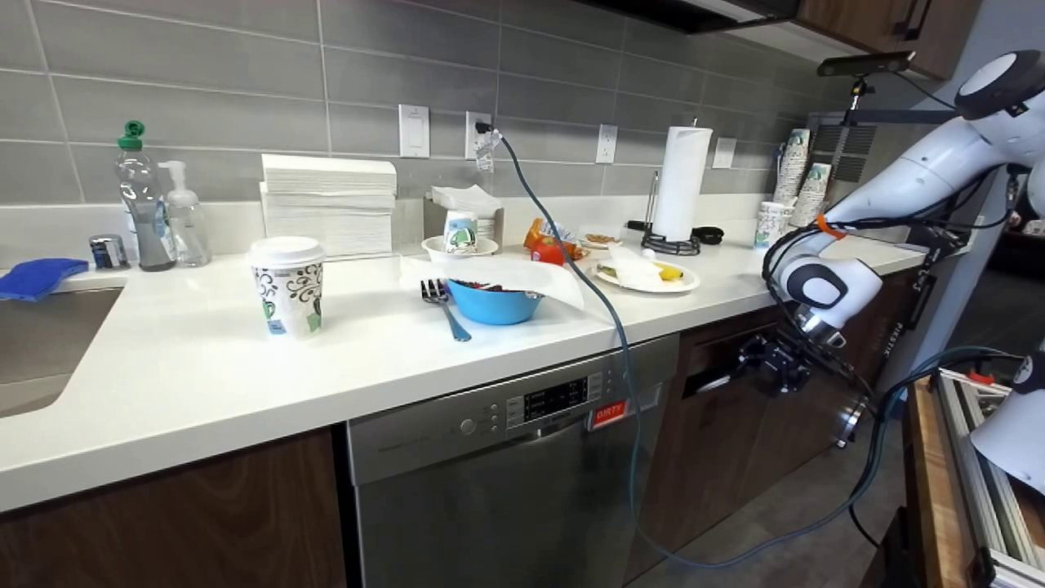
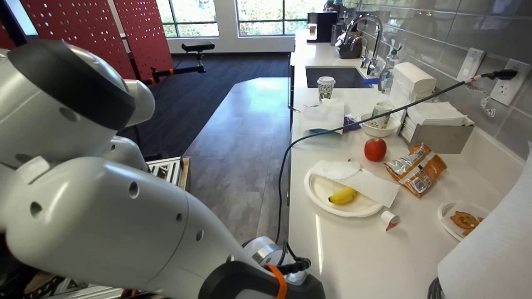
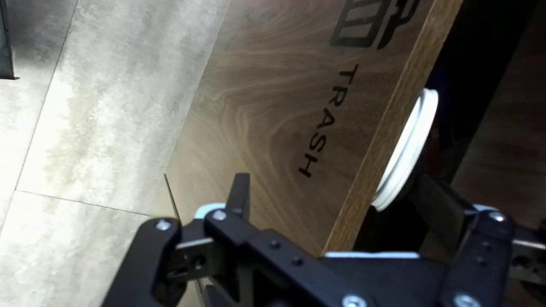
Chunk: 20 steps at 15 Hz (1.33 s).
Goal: Pick up the lid from the counter and put it in the bin
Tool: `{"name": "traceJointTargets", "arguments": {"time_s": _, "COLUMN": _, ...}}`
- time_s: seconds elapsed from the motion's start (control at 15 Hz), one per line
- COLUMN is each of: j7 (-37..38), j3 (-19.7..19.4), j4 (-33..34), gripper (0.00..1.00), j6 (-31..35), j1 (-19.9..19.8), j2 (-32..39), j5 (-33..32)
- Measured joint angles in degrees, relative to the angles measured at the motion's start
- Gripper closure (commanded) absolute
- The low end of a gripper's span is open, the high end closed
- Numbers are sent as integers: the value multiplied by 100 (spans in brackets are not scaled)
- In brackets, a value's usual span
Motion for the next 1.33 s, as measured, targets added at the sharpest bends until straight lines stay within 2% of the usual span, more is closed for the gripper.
{"name": "traceJointTargets", "arguments": {"time_s": 0.27, "j7": 380, "j3": -560, "j4": -173, "gripper": 0, "j6": -877, "j1": 435, "j2": -324, "j5": -715}}
{"name": "traceJointTargets", "arguments": {"time_s": 0.6, "j7": 1573, "j3": -1740, "j4": -385, "gripper": 0, "j6": -2656, "j1": 1393, "j2": -825, "j5": -2285}}
{"name": "traceJointTargets", "arguments": {"time_s": 0.87, "j7": 2033, "j3": -2750, "j4": -373, "gripper": 0, "j6": -4195, "j1": 2190, "j2": -1074, "j5": -3351}}
{"name": "traceJointTargets", "arguments": {"time_s": 1.07, "j7": 2310, "j3": -3318, "j4": -218, "gripper": 0, "j6": -5151, "j1": 2588, "j2": -1118, "j5": -4211}}
{"name": "traceJointTargets", "arguments": {"time_s": 1.2, "j7": 2390, "j3": -3531, "j4": -116, "gripper": 0, "j6": -5437, "j1": 2752, "j2": -1118, "j5": -4599}}
{"name": "traceJointTargets", "arguments": {"time_s": 1.33, "j7": 2397, "j3": -3572, "j4": -98, "gripper": 0, "j6": -5329, "j1": 2797, "j2": -1130, "j5": -4650}}
